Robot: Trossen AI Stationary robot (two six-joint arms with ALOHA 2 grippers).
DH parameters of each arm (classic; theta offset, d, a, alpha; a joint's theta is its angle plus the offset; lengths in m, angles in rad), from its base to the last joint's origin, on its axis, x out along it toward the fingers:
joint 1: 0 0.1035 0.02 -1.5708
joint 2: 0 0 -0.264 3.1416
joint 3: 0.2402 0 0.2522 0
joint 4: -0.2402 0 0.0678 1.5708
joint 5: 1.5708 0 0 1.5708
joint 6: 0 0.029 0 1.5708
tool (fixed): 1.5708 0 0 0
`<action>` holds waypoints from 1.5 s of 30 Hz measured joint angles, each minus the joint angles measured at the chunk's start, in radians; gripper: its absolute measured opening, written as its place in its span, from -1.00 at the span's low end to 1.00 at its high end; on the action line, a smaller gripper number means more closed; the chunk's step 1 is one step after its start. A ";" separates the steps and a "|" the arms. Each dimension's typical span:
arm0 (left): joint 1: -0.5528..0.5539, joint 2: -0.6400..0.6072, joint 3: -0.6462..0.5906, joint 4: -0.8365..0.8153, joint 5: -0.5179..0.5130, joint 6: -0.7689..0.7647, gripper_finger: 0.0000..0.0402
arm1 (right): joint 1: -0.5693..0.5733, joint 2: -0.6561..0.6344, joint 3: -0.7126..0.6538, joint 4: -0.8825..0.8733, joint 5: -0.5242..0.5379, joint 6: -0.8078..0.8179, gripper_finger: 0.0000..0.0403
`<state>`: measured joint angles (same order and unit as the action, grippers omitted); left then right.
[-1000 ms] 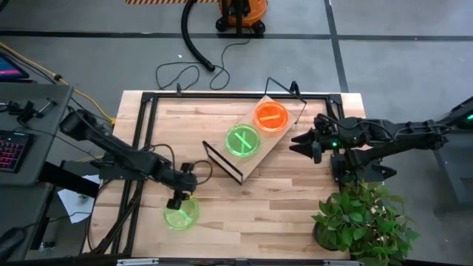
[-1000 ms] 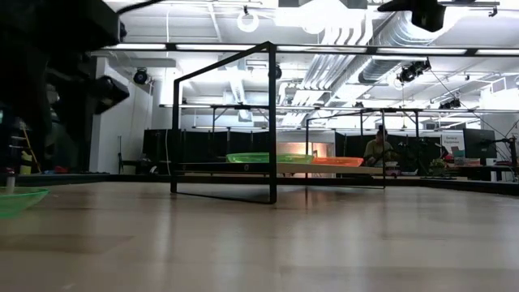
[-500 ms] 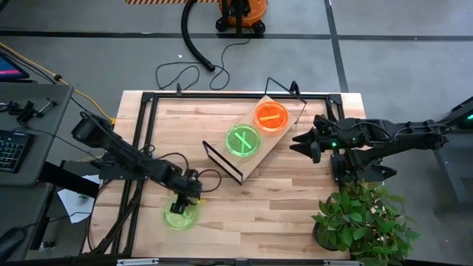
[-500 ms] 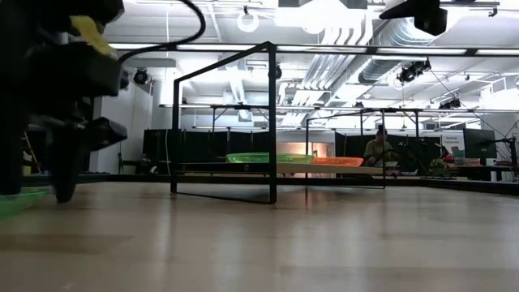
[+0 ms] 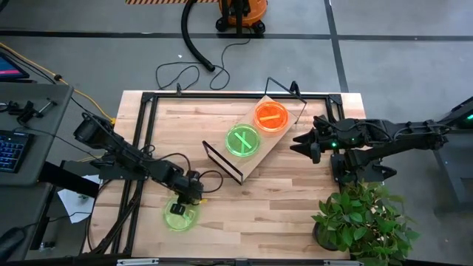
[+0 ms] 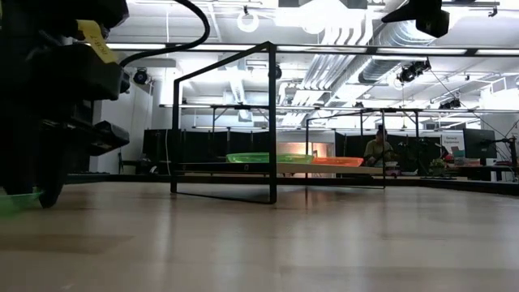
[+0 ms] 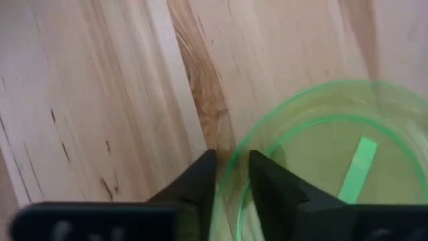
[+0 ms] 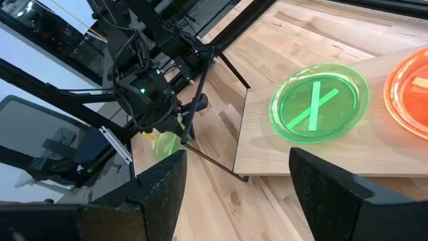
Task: Place and stack plates onto a shelf
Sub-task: Stack the green plate on top of the green plates on the shelf
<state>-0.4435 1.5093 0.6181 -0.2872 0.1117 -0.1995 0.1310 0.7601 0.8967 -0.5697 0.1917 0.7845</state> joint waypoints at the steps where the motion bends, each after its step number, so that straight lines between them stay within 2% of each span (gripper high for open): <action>1: 0.000 0.000 0.000 0.000 -0.002 0.002 -0.69 | 0.000 0.000 0.000 0.000 0.000 0.000 0.23; 3: -0.001 0.000 0.000 -0.001 -0.004 0.001 -0.87 | 0.000 0.000 0.000 0.000 0.000 0.000 0.23; 5: 0.010 0.000 -0.001 0.000 0.016 -0.016 -0.96 | 0.000 0.000 0.000 0.000 0.000 0.000 0.23; 12: 0.107 -0.039 -0.003 -0.031 0.152 -0.088 -0.99 | 0.000 0.000 0.000 -0.006 0.001 -0.008 0.23; 18: 0.196 -0.206 -0.002 -0.097 0.292 -0.090 -1.00 | 0.000 0.000 0.000 -0.025 0.001 -0.008 0.23; 23: 0.272 -0.393 -0.001 -0.126 0.393 -0.173 -1.00 | 0.000 0.000 0.000 -0.026 0.000 -0.007 0.23; 27: 0.338 -0.512 0.039 -0.155 0.414 -0.281 -1.00 | 0.000 0.000 0.000 -0.025 0.000 -0.003 0.23; 30: 0.397 -0.555 0.114 -0.154 0.413 -0.317 -1.00 | 0.000 0.000 0.000 -0.025 0.000 -0.004 0.23; 33: 0.479 -0.550 0.225 -0.155 0.339 -0.292 -1.00 | 0.000 0.000 0.000 -0.023 0.000 -0.005 0.23; 37: 0.615 -0.482 0.397 -0.154 0.235 -0.205 -1.00 | 0.000 0.000 0.000 -0.025 0.000 -0.007 0.23; 42: 0.807 -0.314 0.591 -0.155 0.243 -0.102 -1.00 | 0.000 0.000 0.000 -0.025 0.000 -0.003 0.23; 45: 0.883 -0.190 0.673 -0.156 0.260 -0.052 -1.00 | 0.000 0.000 0.000 -0.025 0.000 -0.005 0.23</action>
<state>0.4391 1.3188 1.2913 -0.4429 0.3720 -0.2518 0.1310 0.7605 0.8966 -0.5945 0.1921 0.7795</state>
